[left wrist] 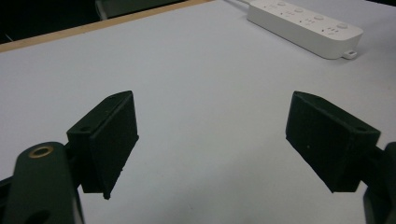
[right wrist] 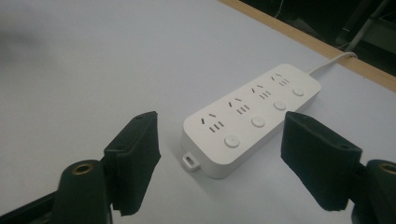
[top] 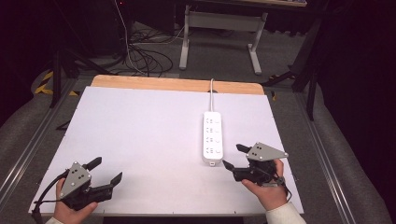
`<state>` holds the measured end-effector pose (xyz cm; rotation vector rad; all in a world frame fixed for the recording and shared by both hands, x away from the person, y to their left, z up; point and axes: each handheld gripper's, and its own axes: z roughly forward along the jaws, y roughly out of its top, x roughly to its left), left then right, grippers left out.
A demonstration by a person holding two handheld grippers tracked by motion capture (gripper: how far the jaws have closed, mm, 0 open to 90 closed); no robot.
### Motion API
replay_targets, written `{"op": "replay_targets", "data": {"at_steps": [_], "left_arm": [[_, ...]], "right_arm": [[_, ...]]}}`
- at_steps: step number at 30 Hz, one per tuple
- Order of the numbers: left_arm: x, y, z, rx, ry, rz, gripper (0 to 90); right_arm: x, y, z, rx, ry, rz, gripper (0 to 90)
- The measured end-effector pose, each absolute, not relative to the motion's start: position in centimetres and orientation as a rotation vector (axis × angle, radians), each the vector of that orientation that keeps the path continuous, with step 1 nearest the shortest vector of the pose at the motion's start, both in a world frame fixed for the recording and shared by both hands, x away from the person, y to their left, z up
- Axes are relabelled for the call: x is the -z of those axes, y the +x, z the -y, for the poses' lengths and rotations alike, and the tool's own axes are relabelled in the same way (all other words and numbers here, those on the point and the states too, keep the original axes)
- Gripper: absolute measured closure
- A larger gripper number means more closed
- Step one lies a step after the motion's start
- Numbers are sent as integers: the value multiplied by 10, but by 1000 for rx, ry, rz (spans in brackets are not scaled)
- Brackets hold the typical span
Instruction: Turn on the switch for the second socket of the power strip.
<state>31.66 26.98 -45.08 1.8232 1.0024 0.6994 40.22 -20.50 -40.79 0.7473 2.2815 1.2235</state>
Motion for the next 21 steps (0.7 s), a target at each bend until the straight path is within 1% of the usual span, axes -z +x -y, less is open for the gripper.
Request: {"op": "replay_targets", "data": {"at_steps": [9, 13, 14, 15, 16, 17, 19, 20, 21], "left_arm": [[451, 316, -270, -696, 1822, -1001, 174], [451, 316, -270, -694, 1823, -1003, 175], [451, 316, -270, -698, 1825, -1002, 175], [451, 316, -270, -699, 1825, -1002, 175], [451, 316, -270, -696, 1821, -1007, 175], [451, 315, -270, -702, 1819, -1011, 175], [451, 314, -271, -703, 1822, -1011, 175], [451, 312, -271, -706, 1824, -1014, 175], [451, 311, -272, -710, 1818, -1018, 175]], "right_arm": [[393, 417, 200, -1224, 746, -2273, 291], [393, 420, 198, -1215, 728, -2277, 314], [393, 420, 198, -1220, 714, -2293, 455], [393, 421, 198, -1218, 699, -2308, 479], [393, 421, 198, -1218, 699, -2308, 479], [393, 422, 197, -1202, 692, -2312, 537], [392, 425, 196, -1195, 690, -2320, 566], [391, 427, 195, -1197, 700, -2325, 618], [391, 427, 195, -1197, 700, -2325, 618]]}}
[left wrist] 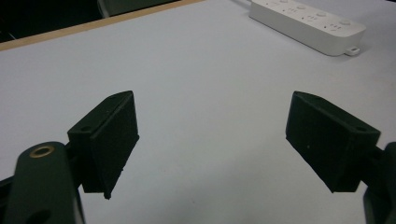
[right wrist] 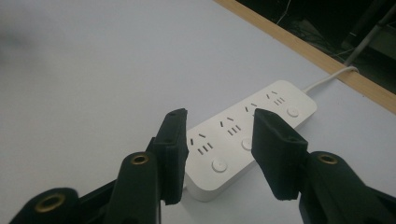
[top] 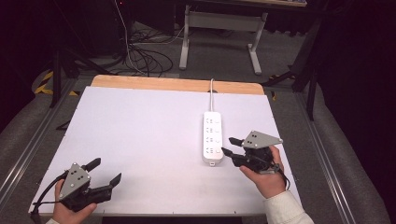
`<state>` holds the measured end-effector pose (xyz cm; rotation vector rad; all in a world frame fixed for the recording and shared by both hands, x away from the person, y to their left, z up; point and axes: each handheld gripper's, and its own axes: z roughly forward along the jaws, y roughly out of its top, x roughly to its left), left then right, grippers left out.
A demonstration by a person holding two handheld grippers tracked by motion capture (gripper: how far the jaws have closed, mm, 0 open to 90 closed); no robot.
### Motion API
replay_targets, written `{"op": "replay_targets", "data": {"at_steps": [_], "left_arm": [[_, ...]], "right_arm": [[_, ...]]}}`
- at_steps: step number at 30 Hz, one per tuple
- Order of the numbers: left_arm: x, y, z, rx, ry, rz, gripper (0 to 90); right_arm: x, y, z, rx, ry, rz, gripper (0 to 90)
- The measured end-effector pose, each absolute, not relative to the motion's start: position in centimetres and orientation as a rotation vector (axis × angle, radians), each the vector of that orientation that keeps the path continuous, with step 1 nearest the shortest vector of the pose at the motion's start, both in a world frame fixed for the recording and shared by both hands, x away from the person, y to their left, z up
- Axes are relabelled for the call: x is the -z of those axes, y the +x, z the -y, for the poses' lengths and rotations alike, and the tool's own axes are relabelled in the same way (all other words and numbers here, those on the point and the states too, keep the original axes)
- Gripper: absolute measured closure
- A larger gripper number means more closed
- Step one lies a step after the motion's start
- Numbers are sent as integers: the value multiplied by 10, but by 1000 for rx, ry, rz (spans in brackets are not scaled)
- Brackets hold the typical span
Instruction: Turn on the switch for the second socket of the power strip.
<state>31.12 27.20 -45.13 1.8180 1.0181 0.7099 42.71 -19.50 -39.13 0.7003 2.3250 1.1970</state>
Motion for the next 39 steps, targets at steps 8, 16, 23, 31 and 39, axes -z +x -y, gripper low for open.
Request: {"op": "replay_targets", "data": {"at_steps": [8, 16, 23, 31, 39], "left_arm": [[451, 304, -277, -729, 1802, -1046, 175], [451, 305, -277, -728, 1805, -1045, 175], [451, 305, -278, -724, 1800, -1045, 175], [451, 305, -278, -726, 1801, -1045, 175], [451, 306, -278, -725, 1800, -1045, 175]], "right_arm": [[386, 453, 188, -1162, 711, -2371, 900], [384, 469, 183, -1157, 724, -2356, 900], [389, 492, 181, -1158, 819, -2330, 900], [400, 512, 178, -1125, 863, -2314, 900], [414, 529, 177, -1124, 918, -2303, 900]]}}
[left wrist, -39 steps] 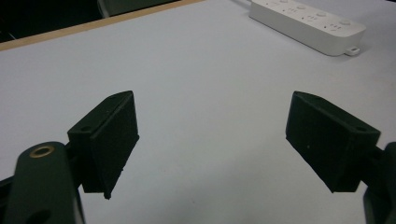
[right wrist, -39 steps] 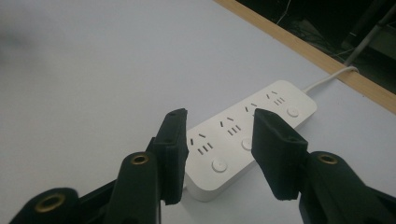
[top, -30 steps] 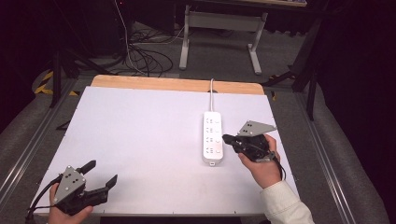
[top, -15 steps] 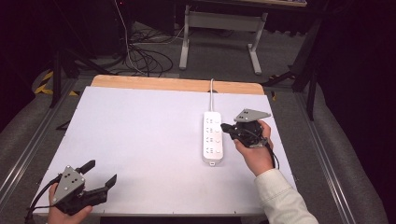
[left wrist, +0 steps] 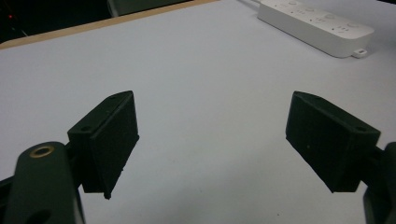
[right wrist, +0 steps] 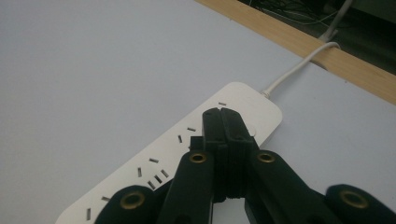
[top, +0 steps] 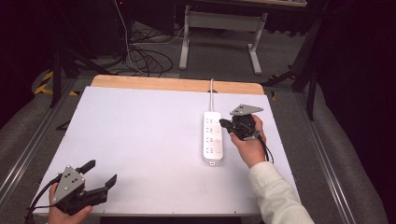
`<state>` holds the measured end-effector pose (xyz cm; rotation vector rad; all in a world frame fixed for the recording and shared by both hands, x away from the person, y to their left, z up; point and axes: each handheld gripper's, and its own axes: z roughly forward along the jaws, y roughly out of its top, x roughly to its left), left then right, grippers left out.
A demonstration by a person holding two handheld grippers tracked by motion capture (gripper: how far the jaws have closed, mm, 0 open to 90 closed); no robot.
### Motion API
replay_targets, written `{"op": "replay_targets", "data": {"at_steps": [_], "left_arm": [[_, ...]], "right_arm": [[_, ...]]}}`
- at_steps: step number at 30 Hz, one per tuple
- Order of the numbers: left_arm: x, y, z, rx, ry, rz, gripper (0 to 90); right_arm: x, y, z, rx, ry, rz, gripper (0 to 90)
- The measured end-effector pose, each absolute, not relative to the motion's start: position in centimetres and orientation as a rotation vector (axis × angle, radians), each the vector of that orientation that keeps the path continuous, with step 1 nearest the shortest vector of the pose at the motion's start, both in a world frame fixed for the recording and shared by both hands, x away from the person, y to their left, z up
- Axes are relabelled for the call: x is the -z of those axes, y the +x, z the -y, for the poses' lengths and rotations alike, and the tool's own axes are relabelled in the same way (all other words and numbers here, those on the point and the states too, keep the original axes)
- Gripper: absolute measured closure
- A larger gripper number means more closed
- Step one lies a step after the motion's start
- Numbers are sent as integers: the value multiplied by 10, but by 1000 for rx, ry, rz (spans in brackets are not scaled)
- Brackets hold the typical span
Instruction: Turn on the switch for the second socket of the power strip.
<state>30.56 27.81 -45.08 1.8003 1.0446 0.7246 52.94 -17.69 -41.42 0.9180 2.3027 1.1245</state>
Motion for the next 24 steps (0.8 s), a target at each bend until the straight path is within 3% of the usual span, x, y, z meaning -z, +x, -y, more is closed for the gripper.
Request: {"op": "replay_targets", "data": {"at_steps": [24], "left_arm": [[451, 306, -278, -720, 1799, -1035, 173]], "right_arm": [[443, 551, 170, -1065, 1007, -2336, 900]]}}
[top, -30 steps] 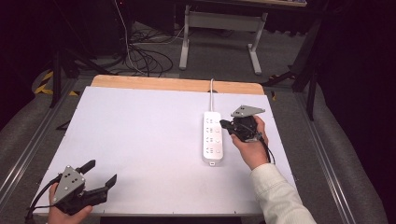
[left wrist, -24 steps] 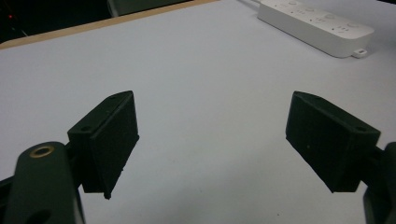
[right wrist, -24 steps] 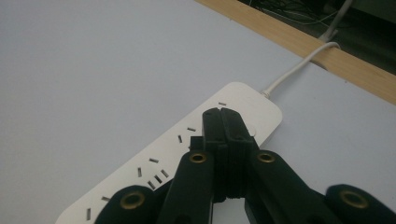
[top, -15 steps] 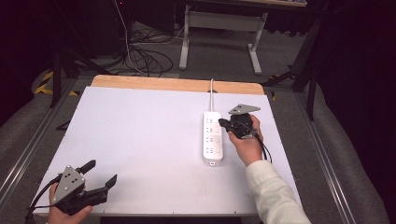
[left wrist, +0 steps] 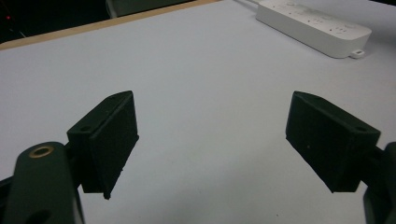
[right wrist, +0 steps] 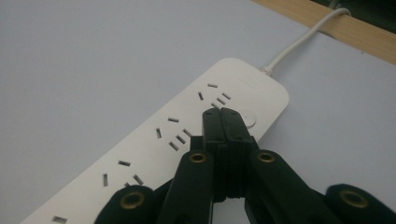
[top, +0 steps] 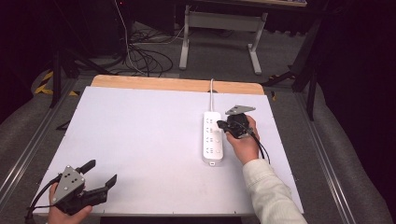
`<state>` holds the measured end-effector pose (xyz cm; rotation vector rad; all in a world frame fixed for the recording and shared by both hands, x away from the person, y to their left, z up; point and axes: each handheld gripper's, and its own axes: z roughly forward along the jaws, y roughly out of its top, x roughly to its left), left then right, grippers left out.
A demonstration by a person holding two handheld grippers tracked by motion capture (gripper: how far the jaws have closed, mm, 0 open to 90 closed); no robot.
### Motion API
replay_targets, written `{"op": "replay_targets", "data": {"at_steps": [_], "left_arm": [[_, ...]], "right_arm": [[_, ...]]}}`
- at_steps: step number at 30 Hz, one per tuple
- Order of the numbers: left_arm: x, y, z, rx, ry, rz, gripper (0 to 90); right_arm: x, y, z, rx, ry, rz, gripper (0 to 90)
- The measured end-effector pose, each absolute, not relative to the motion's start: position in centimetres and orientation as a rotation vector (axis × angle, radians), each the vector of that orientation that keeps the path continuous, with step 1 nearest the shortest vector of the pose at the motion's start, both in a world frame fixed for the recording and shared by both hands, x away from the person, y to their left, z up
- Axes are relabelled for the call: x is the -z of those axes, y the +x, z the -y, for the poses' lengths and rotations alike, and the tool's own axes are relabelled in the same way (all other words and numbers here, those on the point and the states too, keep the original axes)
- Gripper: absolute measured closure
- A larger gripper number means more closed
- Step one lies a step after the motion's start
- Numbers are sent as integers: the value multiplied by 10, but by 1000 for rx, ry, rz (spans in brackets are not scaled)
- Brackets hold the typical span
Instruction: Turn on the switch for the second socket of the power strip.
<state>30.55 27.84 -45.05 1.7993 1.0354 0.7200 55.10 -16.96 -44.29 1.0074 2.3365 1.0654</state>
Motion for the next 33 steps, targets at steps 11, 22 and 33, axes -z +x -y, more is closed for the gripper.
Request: {"op": "replay_targets", "data": {"at_steps": [11, 22, 33], "left_arm": [[451, 306, -278, -720, 1799, -1036, 172], [451, 306, -278, -720, 1800, -1037, 172], [451, 306, -278, -717, 1798, -1038, 172]], "right_arm": [[451, 554, 164, -1023, 1004, -2386, 900], [453, 554, 163, -991, 1005, -2401, 900], [453, 552, 162, -973, 1016, -2395, 900]]}}
